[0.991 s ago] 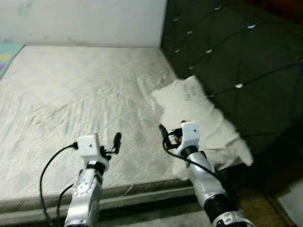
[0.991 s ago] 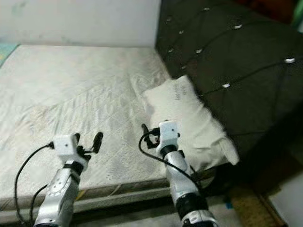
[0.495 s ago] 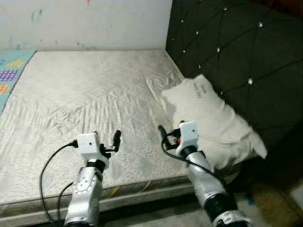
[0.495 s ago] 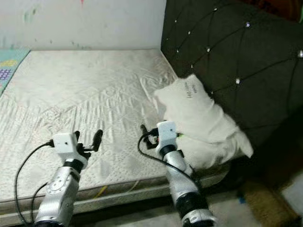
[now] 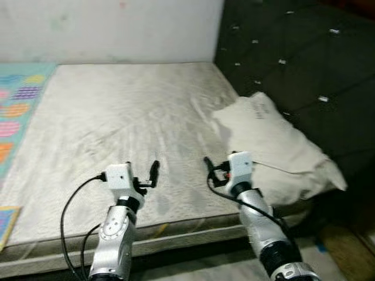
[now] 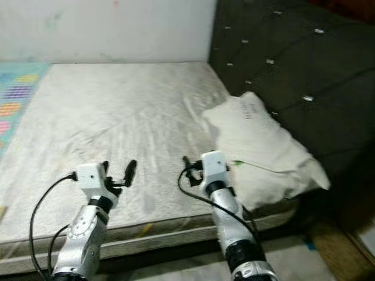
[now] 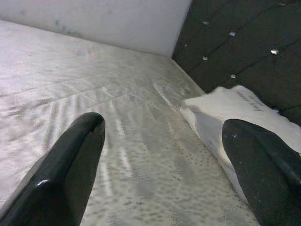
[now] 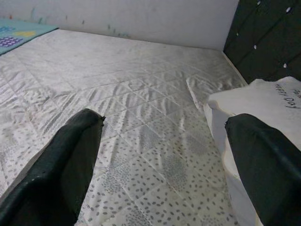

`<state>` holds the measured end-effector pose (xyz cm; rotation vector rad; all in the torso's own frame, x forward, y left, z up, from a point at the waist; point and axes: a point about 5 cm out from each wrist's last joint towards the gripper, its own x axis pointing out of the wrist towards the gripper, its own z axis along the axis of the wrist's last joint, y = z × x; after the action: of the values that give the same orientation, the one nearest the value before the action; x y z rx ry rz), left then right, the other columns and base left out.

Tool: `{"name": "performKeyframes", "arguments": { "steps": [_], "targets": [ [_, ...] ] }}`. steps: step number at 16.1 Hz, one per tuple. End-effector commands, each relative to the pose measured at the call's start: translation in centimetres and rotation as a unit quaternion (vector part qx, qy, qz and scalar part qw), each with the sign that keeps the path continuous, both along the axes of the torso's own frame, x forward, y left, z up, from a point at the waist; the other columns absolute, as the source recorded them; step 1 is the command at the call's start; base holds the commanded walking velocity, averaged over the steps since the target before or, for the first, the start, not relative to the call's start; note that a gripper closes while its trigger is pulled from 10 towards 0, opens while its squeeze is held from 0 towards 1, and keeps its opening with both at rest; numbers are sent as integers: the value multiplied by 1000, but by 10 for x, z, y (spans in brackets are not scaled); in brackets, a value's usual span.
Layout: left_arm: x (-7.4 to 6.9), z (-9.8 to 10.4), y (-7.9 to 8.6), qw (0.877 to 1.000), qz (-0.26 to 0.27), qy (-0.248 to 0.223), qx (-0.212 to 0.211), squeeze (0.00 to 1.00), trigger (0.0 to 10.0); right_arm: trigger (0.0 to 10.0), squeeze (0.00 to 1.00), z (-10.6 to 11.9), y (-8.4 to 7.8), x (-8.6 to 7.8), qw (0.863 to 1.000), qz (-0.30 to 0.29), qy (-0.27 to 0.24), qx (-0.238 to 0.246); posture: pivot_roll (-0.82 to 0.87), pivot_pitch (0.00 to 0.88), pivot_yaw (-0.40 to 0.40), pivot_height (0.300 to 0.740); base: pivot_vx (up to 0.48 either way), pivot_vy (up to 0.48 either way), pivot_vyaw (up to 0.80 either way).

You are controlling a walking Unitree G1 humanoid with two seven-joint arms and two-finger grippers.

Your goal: Clean up the room

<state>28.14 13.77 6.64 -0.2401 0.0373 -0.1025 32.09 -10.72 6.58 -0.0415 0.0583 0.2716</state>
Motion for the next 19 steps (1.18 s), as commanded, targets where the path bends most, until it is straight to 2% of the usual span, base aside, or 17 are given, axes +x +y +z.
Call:
{"name": "performKeyframes", "arguments": {
  "steps": [1, 19],
  "targets": [
    [0, 1, 2, 1000, 5, -1, 3, 0, 10000, 10000, 0, 2, 2, 1, 1000, 2, -4, 1, -48, 0, -27, 740, 0, 330, 0],
    [-3, -2, 3, 1000, 8, 6, 7, 0, 10000, 10000, 0, -1, -1, -2, 1000, 4, -1, -13, -46, 0, -29, 740, 0, 355, 0]
  ]
}}
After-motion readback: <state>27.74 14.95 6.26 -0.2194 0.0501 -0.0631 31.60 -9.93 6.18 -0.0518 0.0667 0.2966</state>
